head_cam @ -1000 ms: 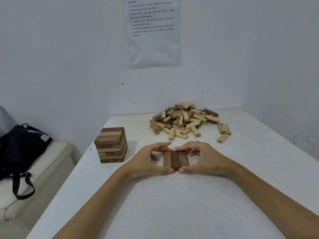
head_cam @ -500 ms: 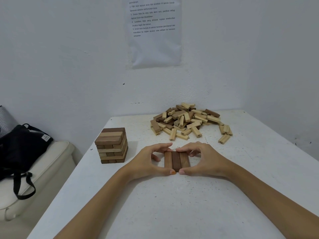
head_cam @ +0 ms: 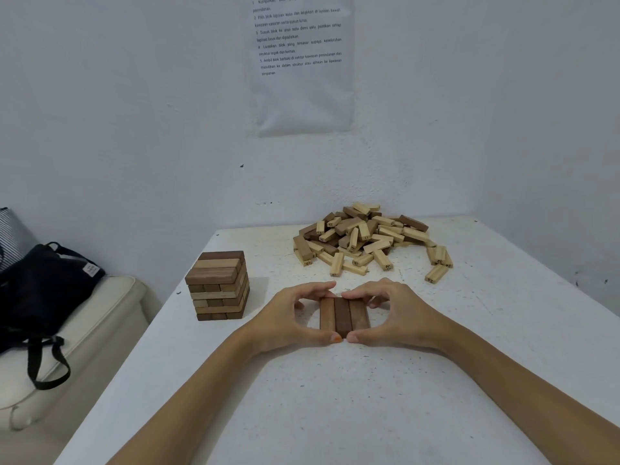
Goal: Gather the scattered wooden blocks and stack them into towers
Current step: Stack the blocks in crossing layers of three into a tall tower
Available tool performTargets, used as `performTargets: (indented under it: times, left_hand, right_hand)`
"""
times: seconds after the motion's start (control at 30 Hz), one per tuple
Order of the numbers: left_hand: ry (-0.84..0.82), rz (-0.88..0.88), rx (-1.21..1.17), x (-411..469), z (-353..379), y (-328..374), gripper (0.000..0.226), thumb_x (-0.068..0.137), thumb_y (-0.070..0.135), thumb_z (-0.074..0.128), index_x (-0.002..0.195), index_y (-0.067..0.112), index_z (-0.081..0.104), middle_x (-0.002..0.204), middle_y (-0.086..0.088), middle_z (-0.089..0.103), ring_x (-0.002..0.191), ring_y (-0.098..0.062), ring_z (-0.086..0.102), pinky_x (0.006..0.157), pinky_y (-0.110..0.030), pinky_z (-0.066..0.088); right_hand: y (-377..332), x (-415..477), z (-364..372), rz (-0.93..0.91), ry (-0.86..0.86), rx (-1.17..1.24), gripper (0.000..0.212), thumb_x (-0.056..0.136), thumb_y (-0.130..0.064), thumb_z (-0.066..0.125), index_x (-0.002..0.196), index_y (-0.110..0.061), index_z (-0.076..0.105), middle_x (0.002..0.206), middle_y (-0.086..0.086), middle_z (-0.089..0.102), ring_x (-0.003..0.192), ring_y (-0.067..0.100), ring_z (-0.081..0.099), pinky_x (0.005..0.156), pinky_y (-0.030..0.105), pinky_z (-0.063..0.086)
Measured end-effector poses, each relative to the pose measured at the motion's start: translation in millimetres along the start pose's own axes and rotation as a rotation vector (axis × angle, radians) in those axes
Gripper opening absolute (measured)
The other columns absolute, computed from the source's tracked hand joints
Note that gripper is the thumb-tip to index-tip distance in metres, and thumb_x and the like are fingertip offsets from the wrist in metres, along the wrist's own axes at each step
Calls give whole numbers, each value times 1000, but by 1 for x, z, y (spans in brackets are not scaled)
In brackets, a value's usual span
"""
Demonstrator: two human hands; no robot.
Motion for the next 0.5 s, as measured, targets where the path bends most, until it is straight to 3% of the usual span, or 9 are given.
performTargets:
  times: [0.13, 0.27, 0.5]
  left_hand:
    - [-11, -10, -39, -1, 1, 1, 79, 65, 26, 88, 135, 32, 50, 122, 19, 60, 119, 10, 48, 100, -11, 34]
    - [4, 4, -45, -3, 0, 6, 80, 64, 25, 89, 135, 30, 51, 121, 19, 60, 118, 10, 49, 99, -7, 33]
    - [96, 119, -20, -9, -13, 32, 78, 63, 22, 89, 133, 26, 54, 121, 14, 63, 118, 6, 51, 105, -13, 34]
  right_hand:
    - [-3, -1, 0, 2, -1, 21, 67, 60, -43, 89, 121, -41, 62, 120, -17, 51, 107, -5, 52, 86, 7, 44]
    - [-6, -1, -1, -22, -2, 77, 66, 58, -40, 91, 119, -37, 65, 119, -18, 58, 110, -6, 54, 97, 18, 47]
    - [-28, -6, -23, -118, 72, 84, 62, 57, -35, 92, 115, -38, 68, 115, -21, 64, 113, -3, 56, 97, 17, 45]
Point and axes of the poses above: each hand's wrist, its own x-axis towards the middle knuckle, its own z-axis out of the palm, y = z × x, the point moved 6 cm from there along x, towards the middle knuckle
